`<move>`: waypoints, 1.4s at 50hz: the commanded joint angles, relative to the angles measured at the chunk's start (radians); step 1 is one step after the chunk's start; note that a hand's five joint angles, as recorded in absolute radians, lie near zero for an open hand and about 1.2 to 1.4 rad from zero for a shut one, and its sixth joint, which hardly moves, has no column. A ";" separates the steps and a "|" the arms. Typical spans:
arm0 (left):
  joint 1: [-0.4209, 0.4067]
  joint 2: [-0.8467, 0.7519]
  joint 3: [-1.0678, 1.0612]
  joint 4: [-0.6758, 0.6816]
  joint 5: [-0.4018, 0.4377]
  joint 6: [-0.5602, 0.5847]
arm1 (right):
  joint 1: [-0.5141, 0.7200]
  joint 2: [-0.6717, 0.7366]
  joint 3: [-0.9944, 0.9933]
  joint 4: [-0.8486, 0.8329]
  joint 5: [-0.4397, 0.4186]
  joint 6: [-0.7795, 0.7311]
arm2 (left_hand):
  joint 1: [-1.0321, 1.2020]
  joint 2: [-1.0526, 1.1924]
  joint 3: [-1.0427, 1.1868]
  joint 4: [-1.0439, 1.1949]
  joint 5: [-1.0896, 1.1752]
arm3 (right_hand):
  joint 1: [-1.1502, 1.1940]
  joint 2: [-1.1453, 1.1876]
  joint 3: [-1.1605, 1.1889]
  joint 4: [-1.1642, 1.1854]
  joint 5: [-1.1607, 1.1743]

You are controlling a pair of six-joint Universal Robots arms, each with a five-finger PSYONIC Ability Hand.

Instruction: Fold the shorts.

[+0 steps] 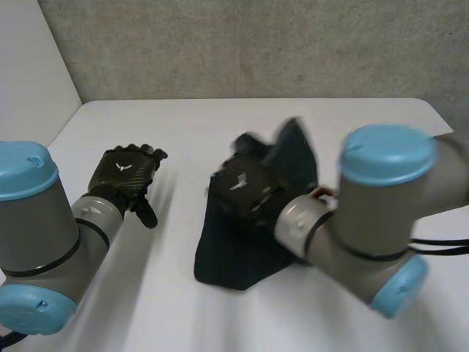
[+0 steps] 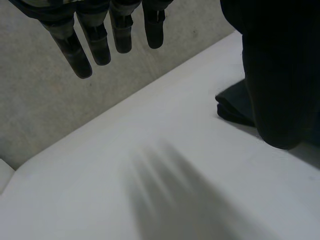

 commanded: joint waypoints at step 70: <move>0.037 0.154 0.605 -0.698 0.071 -0.243 | -0.387 -0.363 -0.091 0.262 0.316 0.617 | -0.017 -0.026 -0.038 -0.029 -0.047 | -0.786 -0.973 -1.034 -1.018 -0.961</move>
